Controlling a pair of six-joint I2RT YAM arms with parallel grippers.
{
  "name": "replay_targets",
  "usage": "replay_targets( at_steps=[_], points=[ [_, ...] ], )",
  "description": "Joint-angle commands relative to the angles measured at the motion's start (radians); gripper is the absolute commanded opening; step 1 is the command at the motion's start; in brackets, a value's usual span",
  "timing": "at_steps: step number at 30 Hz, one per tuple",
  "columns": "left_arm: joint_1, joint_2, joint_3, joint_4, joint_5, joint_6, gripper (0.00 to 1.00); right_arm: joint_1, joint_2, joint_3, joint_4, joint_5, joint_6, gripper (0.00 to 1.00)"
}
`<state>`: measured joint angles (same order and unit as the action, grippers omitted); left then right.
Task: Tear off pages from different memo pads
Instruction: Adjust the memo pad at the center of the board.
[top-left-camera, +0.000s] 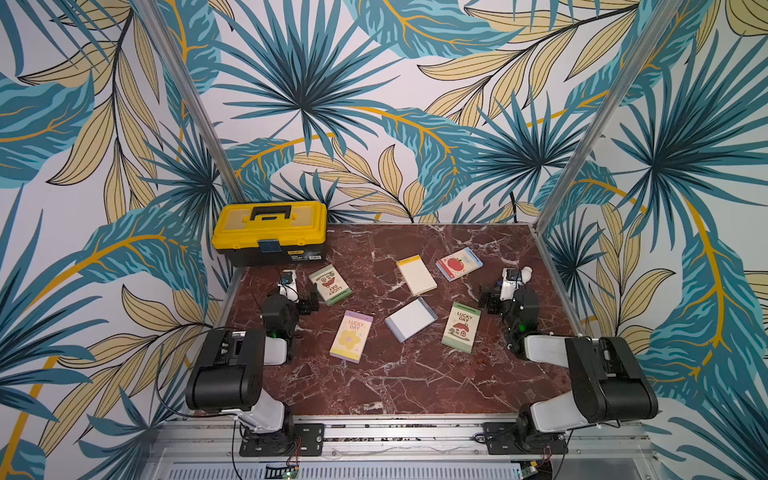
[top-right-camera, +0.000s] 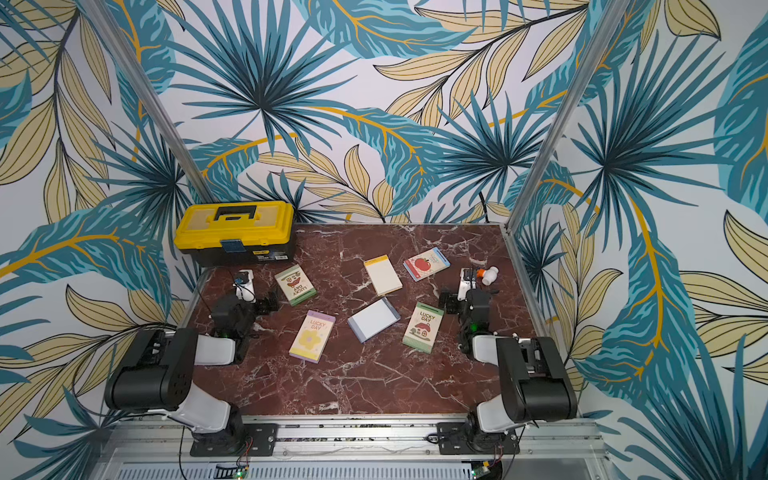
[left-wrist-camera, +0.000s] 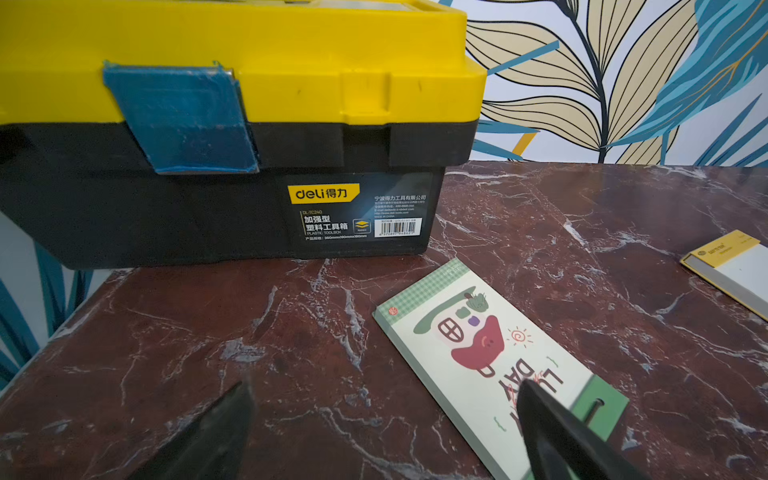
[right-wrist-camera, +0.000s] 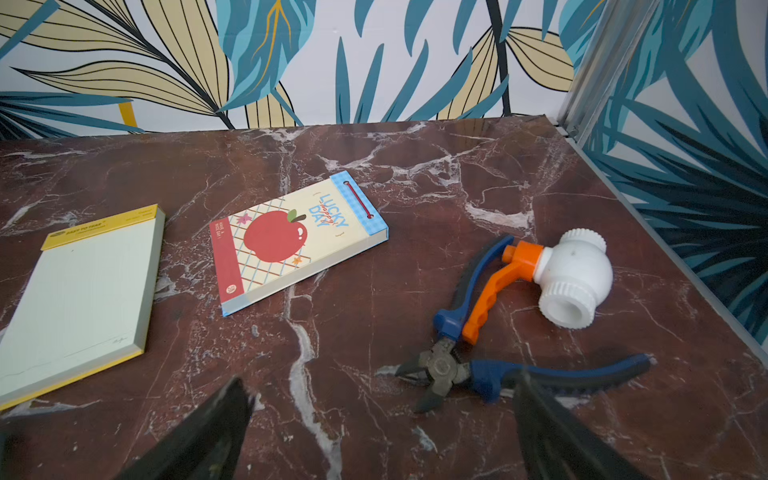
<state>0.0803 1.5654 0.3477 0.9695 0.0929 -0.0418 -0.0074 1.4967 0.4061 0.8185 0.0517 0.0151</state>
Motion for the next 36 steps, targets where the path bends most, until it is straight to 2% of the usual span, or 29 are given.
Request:
replay_targets(
  at_steps=[1,15,17,18,20,22,24,25,28,31,33,36],
  points=[
    [0.005,0.003,0.015,0.018,-0.003,-0.006,1.0,0.005,0.007,0.01,0.016,-0.003,0.01,1.0],
    [0.003,0.003,0.019,0.014,-0.011,-0.006,1.0,0.004,0.009,0.013,0.012,-0.001,0.01,1.0],
    [0.003,-0.044,0.04,-0.062,-0.013,-0.007,0.95,0.004,-0.017,0.008,0.018,0.02,0.011,0.94],
    [0.001,-0.097,0.071,-0.17,-0.012,-0.003,0.94,0.005,-0.066,0.025,-0.052,0.042,0.017,0.92],
    [-0.012,-0.238,0.186,-0.459,-0.023,-0.007,0.92,0.004,-0.198,0.121,-0.373,0.113,0.089,0.89],
    [-0.024,-0.33,0.335,-0.699,-0.004,-0.04,0.9,0.003,-0.27,0.225,-0.681,0.146,0.182,0.87],
    [-0.045,-0.347,0.53,-0.963,0.049,-0.094,0.82,0.004,-0.299,0.306,-0.924,0.087,0.281,0.83],
    [-0.059,-0.328,0.64,-1.097,0.081,-0.139,0.76,0.005,-0.303,0.338,-1.016,0.016,0.324,0.79],
    [-0.127,-0.254,0.89,-1.41,0.201,-0.273,0.65,0.004,-0.306,0.355,-1.174,-0.16,0.434,0.68],
    [-0.235,-0.221,0.965,-1.515,0.249,-0.395,0.67,0.005,-0.314,0.377,-1.249,-0.22,0.452,0.65],
    [-0.317,-0.22,0.947,-1.493,0.278,-0.481,0.68,0.004,-0.295,0.407,-1.269,-0.273,0.415,0.64],
    [-0.454,-0.209,0.891,-1.422,0.296,-0.624,0.66,0.004,-0.188,0.511,-1.391,-0.299,0.329,0.61]
  ],
)
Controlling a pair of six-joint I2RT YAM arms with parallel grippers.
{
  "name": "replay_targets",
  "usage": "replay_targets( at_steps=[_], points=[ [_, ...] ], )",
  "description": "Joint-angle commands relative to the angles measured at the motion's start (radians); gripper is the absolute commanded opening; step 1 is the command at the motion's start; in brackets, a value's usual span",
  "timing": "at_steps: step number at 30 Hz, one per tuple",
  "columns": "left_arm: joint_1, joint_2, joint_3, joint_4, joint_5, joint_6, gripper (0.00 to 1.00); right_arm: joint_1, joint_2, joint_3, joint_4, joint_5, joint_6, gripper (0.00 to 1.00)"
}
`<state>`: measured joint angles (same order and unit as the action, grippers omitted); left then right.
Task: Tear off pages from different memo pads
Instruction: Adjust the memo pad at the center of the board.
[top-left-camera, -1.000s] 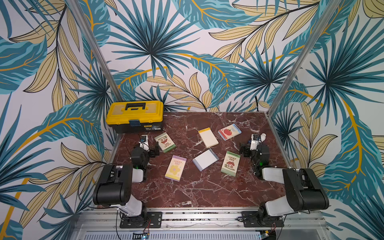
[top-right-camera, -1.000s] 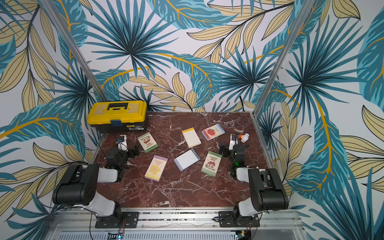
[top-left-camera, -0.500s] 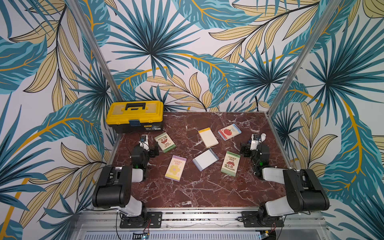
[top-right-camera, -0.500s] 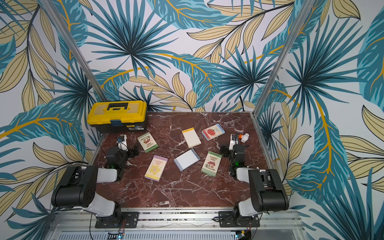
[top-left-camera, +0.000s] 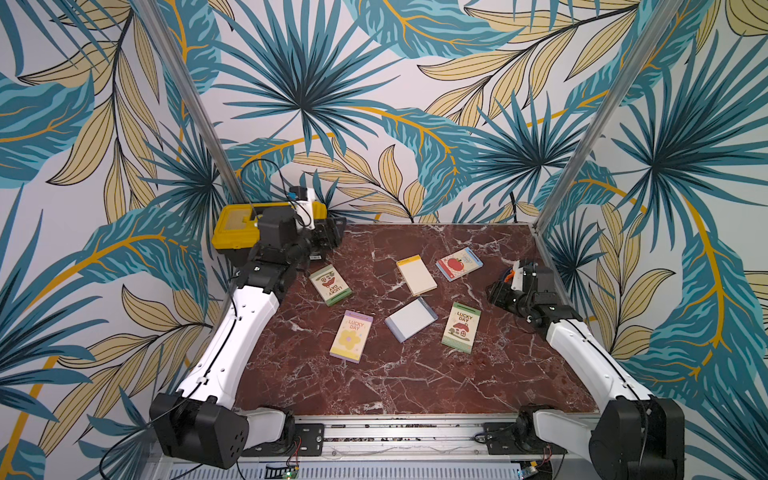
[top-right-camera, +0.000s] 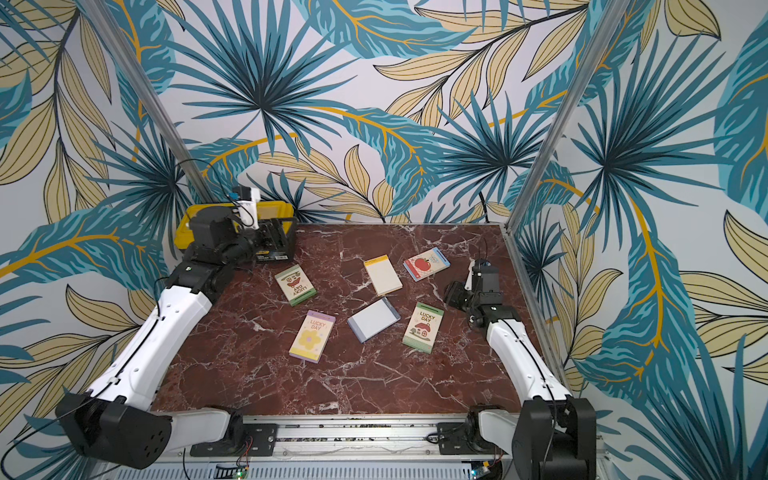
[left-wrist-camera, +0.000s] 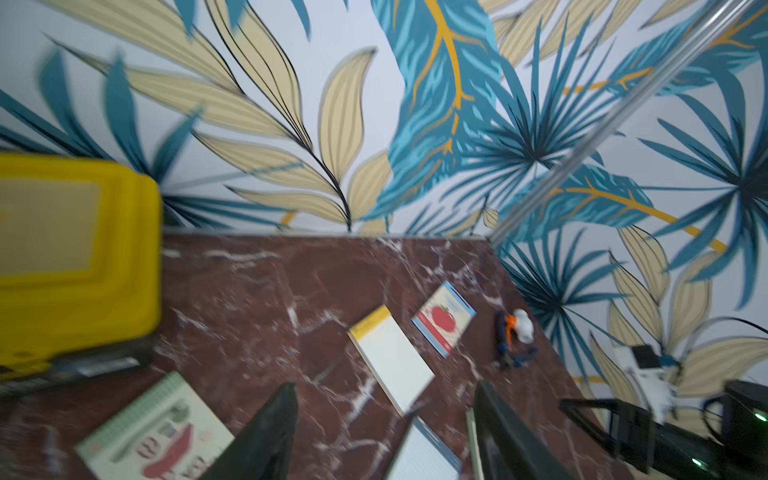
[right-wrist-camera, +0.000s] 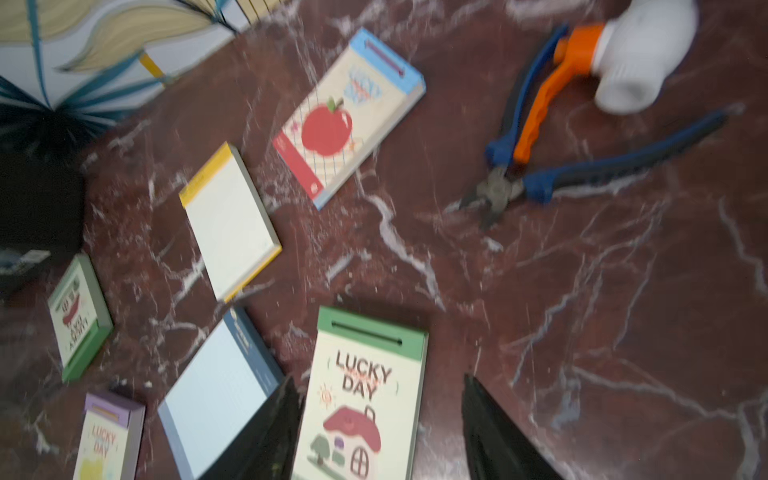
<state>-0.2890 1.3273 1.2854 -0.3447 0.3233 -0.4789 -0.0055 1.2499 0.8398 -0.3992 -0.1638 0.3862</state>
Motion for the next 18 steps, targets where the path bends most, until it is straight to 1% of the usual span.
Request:
replay_targets(
  at_steps=[1,2,4,5,6,7,8,10,12,15,18],
  points=[
    [-0.142,0.037,-0.064,-0.088,0.06,-0.221,0.63,0.002,0.108,0.113,-0.212,-0.107,-0.075,0.56],
    [-0.2,0.05,-0.076,-0.077,0.044,-0.24,0.59,0.003,0.155,0.143,-0.24,-0.132,-0.099,0.5],
    [-0.302,0.08,-0.089,-0.056,0.002,-0.261,0.49,0.002,0.225,0.184,-0.248,-0.165,-0.127,0.45],
    [-0.338,0.099,-0.093,-0.046,0.002,-0.276,0.43,0.003,0.252,0.201,-0.243,-0.17,-0.134,0.43],
    [-0.369,0.124,-0.095,-0.031,0.021,-0.294,0.34,0.003,0.279,0.223,-0.236,-0.17,-0.138,0.4],
    [-0.392,0.15,-0.099,-0.007,0.04,-0.32,0.19,0.003,0.307,0.248,-0.23,-0.169,-0.143,0.37],
    [-0.411,0.17,-0.103,0.015,0.051,-0.344,0.1,0.002,0.331,0.273,-0.229,-0.169,-0.143,0.32],
    [-0.45,0.213,-0.116,0.089,0.056,-0.394,0.0,0.003,0.392,0.328,-0.228,-0.177,-0.138,0.18],
    [-0.476,0.264,-0.109,0.13,0.054,-0.428,0.0,0.003,0.447,0.372,-0.23,-0.178,-0.13,0.08],
    [-0.5,0.369,-0.082,0.196,0.102,-0.498,0.0,0.002,0.516,0.422,-0.233,-0.174,-0.12,0.01],
    [-0.534,0.471,-0.031,0.243,0.144,-0.532,0.0,0.003,0.566,0.437,-0.227,-0.166,-0.106,0.0]
  ],
)
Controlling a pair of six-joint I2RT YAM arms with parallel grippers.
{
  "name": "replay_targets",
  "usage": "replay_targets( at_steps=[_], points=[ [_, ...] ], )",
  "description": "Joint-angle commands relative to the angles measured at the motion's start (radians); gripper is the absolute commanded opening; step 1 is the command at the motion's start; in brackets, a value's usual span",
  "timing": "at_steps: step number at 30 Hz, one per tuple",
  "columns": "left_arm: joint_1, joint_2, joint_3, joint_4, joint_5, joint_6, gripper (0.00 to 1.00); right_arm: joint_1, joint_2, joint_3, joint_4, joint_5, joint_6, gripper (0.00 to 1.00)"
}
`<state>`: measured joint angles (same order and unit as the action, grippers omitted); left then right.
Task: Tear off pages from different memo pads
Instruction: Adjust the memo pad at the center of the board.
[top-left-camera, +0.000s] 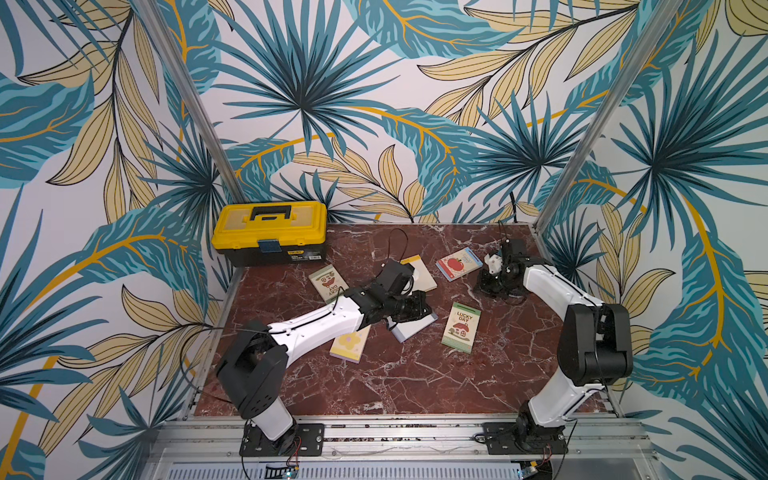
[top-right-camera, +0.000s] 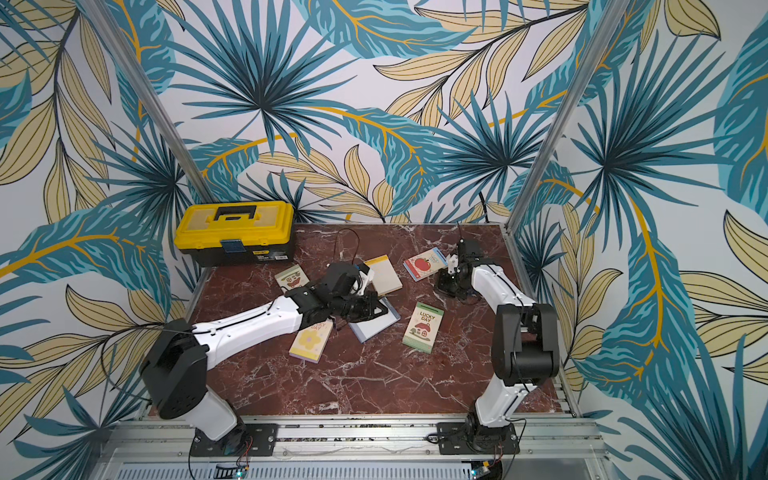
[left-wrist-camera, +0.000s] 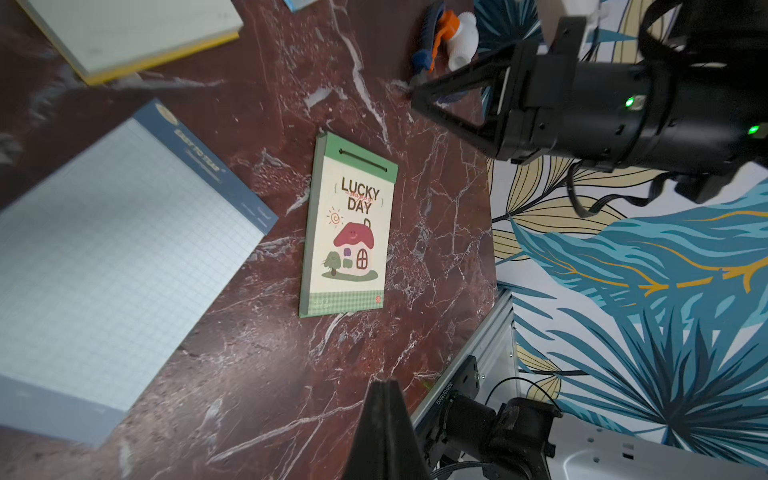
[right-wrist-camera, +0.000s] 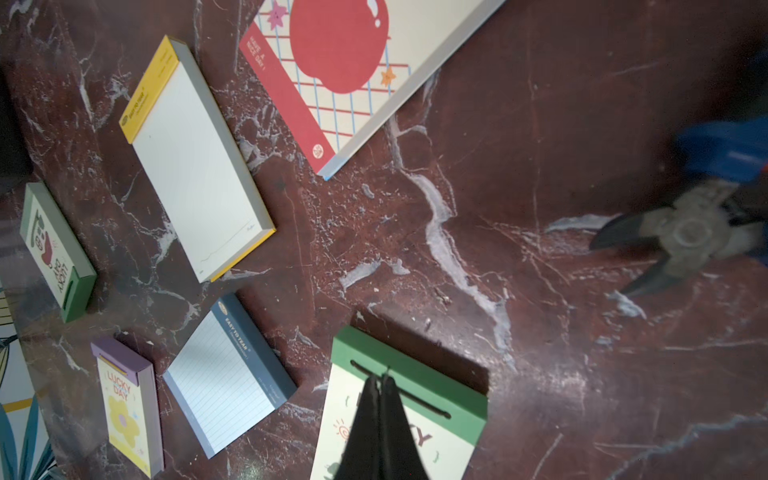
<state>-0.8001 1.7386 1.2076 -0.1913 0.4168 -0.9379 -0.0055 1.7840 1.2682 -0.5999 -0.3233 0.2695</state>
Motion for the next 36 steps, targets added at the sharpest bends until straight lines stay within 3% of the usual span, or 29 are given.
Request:
replay_targets(
  at_steps=[1,13,21,36],
  points=[
    [-0.036,0.09,0.066,0.091,0.051,-0.073,0.0,0.002,0.043,0.005,-0.02,-0.001,0.016,0.0],
    [-0.145,0.235,0.125,0.061,0.08,-0.113,0.0,0.002,0.089,-0.062,-0.029,0.013,0.0,0.0],
    [-0.188,0.237,0.043,0.076,0.059,-0.225,0.0,0.003,0.069,-0.131,-0.037,0.021,-0.008,0.0],
    [-0.182,0.191,-0.037,-0.073,-0.062,-0.237,0.04,0.003,-0.107,-0.32,-0.041,-0.036,0.086,0.0]
  ],
)
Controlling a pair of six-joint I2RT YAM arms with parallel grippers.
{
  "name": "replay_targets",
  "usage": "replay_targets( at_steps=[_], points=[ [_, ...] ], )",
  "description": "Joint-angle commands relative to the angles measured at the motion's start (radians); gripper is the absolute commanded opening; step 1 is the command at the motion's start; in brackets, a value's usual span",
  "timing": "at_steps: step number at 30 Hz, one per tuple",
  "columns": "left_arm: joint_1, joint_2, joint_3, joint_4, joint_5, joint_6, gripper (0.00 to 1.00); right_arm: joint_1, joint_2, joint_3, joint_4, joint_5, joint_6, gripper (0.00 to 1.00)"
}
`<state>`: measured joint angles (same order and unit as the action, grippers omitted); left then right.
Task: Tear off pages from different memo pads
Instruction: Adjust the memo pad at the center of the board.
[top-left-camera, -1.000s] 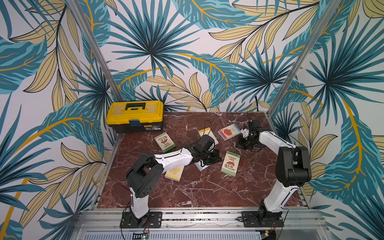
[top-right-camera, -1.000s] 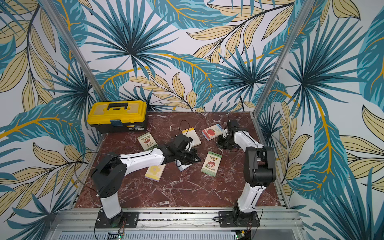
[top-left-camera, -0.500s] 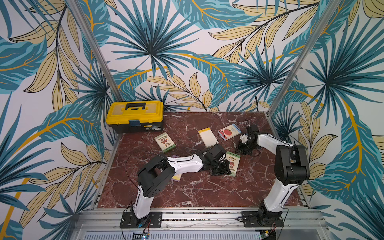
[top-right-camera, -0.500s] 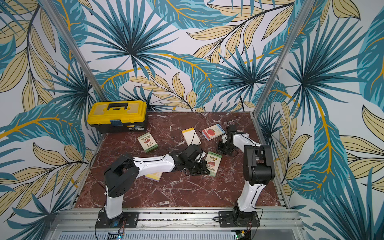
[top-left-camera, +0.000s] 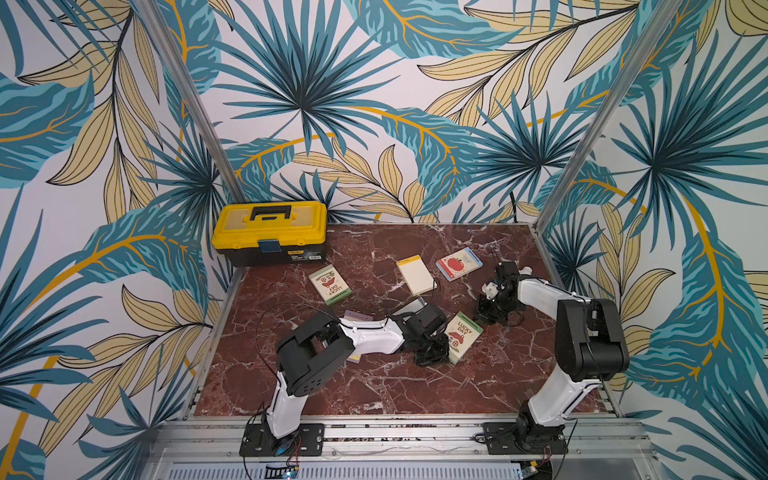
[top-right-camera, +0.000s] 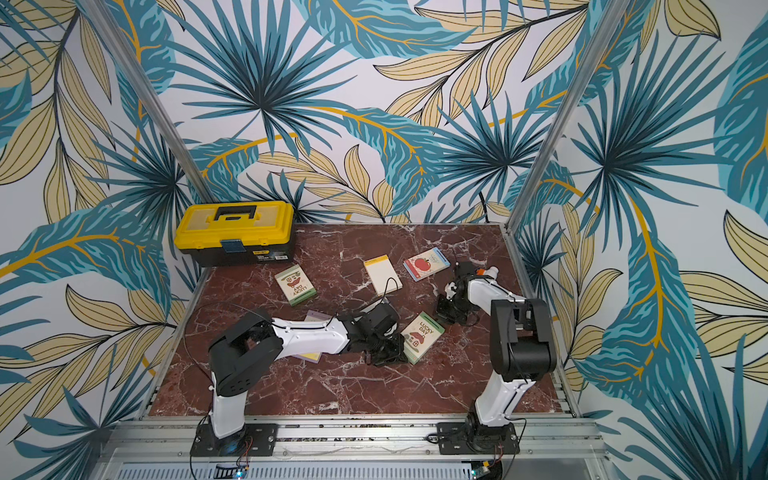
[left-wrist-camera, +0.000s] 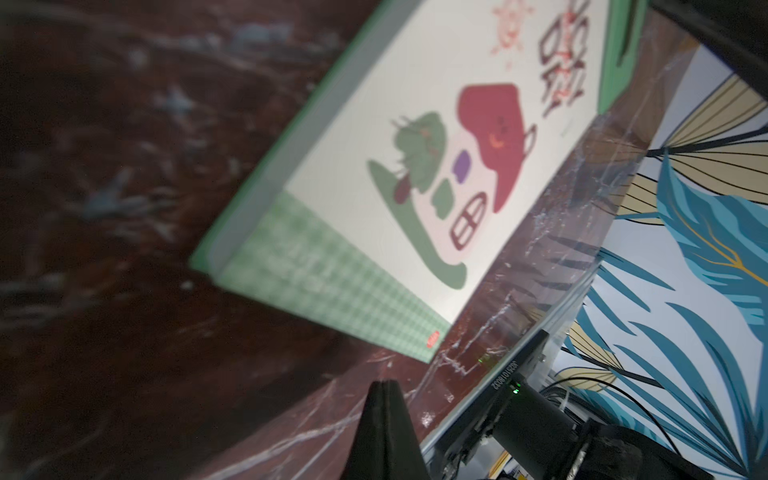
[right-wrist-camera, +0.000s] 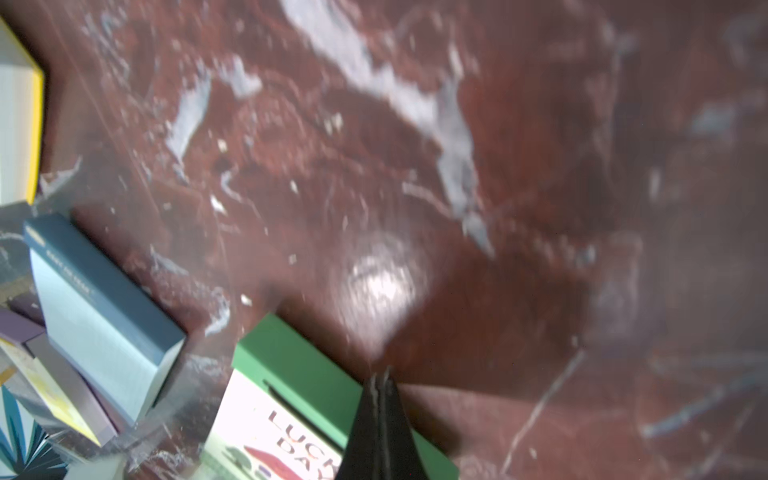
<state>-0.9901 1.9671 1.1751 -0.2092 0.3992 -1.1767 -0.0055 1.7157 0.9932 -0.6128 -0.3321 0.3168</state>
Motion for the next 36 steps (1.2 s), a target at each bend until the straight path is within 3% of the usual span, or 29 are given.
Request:
replay_targets(
  at_steps=[1,4,8,9,12,17,23,30,36],
  points=[
    [0.01,-0.043,-0.004,-0.093,-0.057,0.012,0.04,0.002,-0.055,-0.064,-0.031,-0.03,0.046,0.0],
    [0.026,-0.074,-0.022,-0.146,-0.103,0.025,0.06,0.003,-0.103,-0.096,-0.05,-0.037,0.051,0.0],
    [0.055,-0.114,-0.089,-0.029,-0.086,0.01,0.11,0.006,-0.242,-0.101,-0.121,0.057,0.052,0.0],
    [0.06,-0.116,-0.096,-0.02,-0.079,0.009,0.12,0.012,-0.287,-0.102,-0.132,0.089,0.052,0.06],
    [0.065,-0.119,-0.115,0.013,-0.067,0.01,0.16,0.041,-0.418,-0.107,-0.145,0.127,0.029,0.48],
    [0.068,-0.123,-0.163,0.166,-0.016,-0.011,0.33,0.12,-0.454,-0.118,-0.173,0.079,-0.055,0.65],
    [0.066,-0.109,-0.212,0.287,0.018,-0.091,0.34,0.233,-0.349,-0.089,-0.193,0.093,-0.116,0.64],
    [0.067,-0.215,-0.231,0.046,-0.065,-0.082,0.27,0.336,-0.229,-0.012,-0.208,0.1,-0.157,0.62],
    [0.073,-0.35,-0.278,-0.092,-0.133,-0.089,0.26,0.452,-0.12,0.064,-0.257,0.204,-0.158,0.63]
  ],
)
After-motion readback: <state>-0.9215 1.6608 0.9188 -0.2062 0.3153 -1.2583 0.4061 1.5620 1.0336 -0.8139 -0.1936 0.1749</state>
